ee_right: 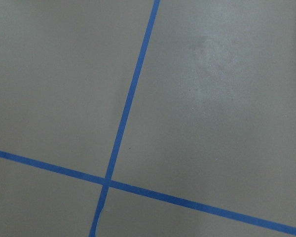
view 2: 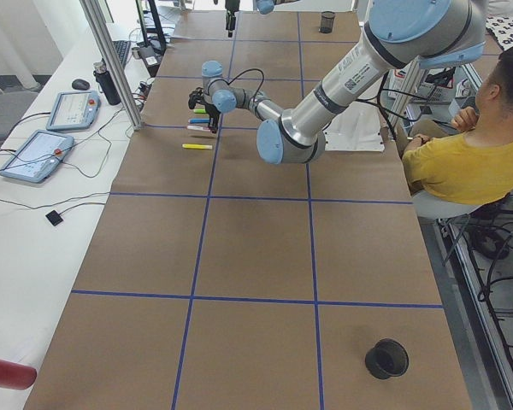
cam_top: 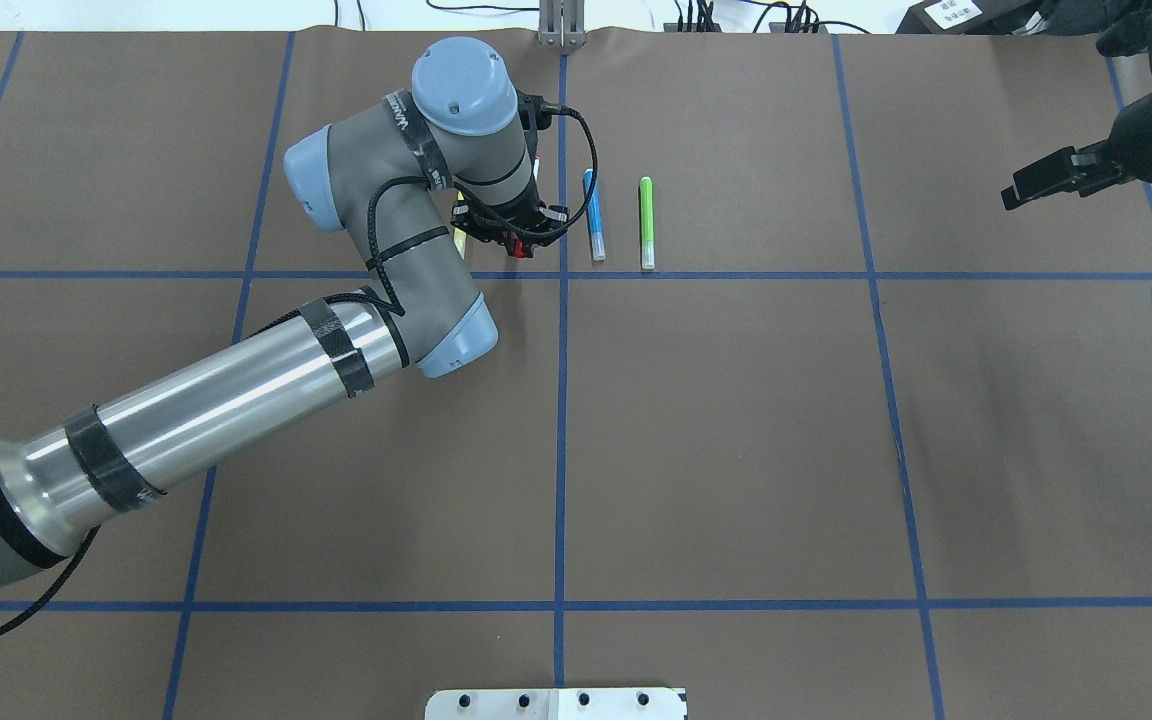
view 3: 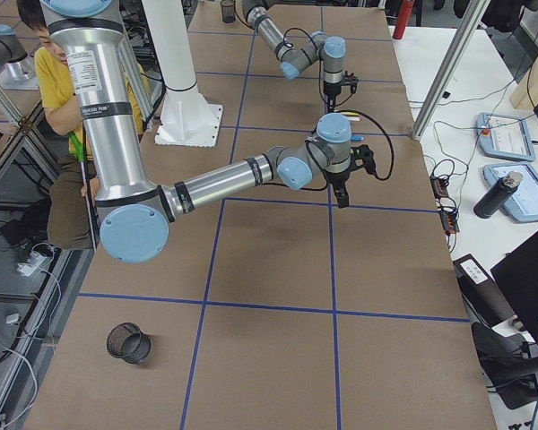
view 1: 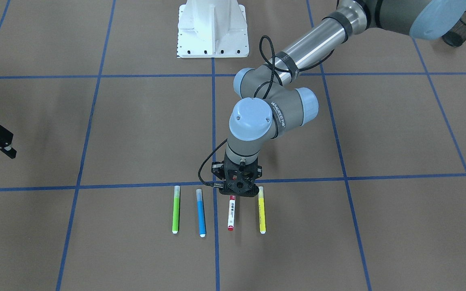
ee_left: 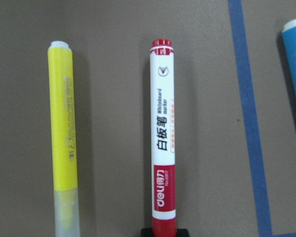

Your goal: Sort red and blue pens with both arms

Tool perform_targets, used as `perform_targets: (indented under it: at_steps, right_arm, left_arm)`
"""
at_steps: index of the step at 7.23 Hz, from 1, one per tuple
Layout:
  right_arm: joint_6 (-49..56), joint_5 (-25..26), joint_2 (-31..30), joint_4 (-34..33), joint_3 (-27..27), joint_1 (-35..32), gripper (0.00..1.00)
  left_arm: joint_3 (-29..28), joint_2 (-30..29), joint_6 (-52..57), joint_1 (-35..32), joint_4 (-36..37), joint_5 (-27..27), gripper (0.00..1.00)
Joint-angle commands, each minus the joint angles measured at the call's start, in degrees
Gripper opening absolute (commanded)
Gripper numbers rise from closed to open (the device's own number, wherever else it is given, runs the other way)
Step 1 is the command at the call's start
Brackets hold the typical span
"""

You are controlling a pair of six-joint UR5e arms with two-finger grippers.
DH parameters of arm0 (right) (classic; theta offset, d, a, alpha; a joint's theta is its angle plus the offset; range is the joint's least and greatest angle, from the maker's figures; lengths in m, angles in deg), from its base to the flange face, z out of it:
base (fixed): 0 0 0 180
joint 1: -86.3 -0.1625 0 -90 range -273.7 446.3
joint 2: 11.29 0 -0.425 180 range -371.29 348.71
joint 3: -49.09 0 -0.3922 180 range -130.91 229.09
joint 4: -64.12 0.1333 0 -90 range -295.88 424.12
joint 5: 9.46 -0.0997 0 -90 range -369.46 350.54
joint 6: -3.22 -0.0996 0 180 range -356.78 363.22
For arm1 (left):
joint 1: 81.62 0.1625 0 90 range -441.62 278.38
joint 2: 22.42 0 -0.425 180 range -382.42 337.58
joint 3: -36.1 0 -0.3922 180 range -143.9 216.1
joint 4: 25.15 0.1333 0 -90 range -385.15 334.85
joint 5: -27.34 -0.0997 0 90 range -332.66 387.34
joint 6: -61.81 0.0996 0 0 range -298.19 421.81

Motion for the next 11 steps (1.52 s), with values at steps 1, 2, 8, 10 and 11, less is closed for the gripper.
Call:
perform_targets:
  at_steps: [1,2,8,10,11]
  right_arm:
    - [0.1,0.0,0.0,0.0,-0.1,0.0,1.0]
    - [0.1,0.0,-0.1,-0.1,-0.2,0.0,1.0]
    - [0.0,0.0,-0.1,0.0,-0.2,0.0,1.0]
    - [0.0,0.0,-0.1,0.0,-0.1,0.0,1.0]
    - [0.0,0.0,-0.1,0.0,0.0,0.0,1.0]
  left_arm:
    - [11.9,5.5,2.1,-0.5,4.1,0.5,0.0]
    - [20.1,8.0,5.9,-0.7,11.5,0.4,0.0]
    - [56.9,31.4,37.4,-12.5,37.2,0.4,0.0]
    - [60.2,41.6,54.3,-20.7,37.1,0.5,0.0]
    - [60.3,46.1,64.3,-25.7,36.8,0.6,0.0]
